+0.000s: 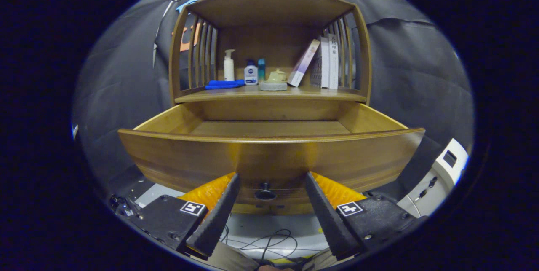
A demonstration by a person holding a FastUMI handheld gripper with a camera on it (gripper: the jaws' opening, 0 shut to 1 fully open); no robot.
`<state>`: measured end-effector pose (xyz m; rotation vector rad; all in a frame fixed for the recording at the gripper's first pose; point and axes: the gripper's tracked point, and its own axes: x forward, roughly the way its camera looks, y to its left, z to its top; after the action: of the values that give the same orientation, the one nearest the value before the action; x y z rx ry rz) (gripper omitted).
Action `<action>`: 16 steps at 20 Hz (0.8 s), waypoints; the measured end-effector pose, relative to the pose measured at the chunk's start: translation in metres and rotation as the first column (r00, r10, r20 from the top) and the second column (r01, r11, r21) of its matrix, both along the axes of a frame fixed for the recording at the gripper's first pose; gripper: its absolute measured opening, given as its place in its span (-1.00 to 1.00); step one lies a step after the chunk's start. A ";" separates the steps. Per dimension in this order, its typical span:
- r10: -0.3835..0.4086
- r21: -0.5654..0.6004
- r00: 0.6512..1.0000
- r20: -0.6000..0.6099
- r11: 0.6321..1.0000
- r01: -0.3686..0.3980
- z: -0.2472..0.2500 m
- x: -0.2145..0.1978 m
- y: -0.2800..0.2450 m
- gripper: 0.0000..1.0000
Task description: Pull open the drawer, take out the items inside it, and place them on the countertop above the cabinet.
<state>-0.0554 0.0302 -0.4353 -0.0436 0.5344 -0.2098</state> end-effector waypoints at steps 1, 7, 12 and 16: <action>0.002 0.009 1.000 -0.003 1.000 -0.002 -0.002 0.004 0.001 0.98; 0.011 0.015 1.000 0.006 1.000 -0.011 0.001 0.019 -0.003 0.97; 0.010 0.011 1.000 0.007 1.000 -0.010 0.001 0.053 -0.008 0.97; -0.002 0.031 1.000 -0.014 1.000 0.002 -0.002 0.079 -0.010 0.96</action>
<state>0.0233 0.0203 -0.4376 -0.0145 0.5510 -0.2032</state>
